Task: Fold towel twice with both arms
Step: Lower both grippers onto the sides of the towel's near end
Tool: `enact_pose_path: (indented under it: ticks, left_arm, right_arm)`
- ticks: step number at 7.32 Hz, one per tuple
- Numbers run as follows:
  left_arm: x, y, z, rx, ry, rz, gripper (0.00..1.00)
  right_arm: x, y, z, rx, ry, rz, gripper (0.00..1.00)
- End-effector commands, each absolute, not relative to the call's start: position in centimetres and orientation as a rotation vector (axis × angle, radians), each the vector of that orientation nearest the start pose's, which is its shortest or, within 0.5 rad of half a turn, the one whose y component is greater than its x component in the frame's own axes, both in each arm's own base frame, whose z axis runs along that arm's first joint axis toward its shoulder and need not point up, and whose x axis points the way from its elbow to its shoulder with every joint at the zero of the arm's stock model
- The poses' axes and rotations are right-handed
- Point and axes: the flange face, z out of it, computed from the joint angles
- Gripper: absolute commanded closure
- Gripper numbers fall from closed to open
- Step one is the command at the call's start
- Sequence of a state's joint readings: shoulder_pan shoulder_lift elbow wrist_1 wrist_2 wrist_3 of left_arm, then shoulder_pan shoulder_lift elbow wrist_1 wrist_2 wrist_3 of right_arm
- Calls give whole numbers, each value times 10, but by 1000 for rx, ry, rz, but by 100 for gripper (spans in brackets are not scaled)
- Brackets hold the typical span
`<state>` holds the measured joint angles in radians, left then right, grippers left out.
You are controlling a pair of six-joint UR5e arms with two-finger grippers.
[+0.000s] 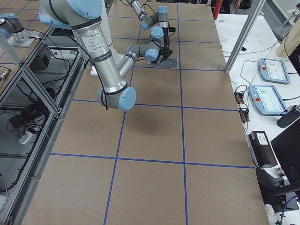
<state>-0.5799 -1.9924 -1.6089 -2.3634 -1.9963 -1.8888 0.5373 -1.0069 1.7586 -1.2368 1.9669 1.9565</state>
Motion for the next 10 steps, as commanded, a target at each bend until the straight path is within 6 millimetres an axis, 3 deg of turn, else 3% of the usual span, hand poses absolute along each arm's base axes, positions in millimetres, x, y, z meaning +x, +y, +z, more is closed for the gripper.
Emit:
enact_pose_path:
  ticks: [1,4,8,10]
  left_arm:
    - [499,-395,321,-223,1265,-494,0]
    - [513,-377,322,-222,1260,-481,1]
    - [528,-362,323,-205,1256,-480,34]
    - [530,-360,323,-207,1256,-477,41]
  right_arm:
    - [-510,-393,206,-202,-1129,419,0]
    - [-511,-388,209,-104,-1135,241,0]
    - [-512,-388,211,-105,-1134,241,0]
    - [-512,-387,213,-106,-1131,240,0]
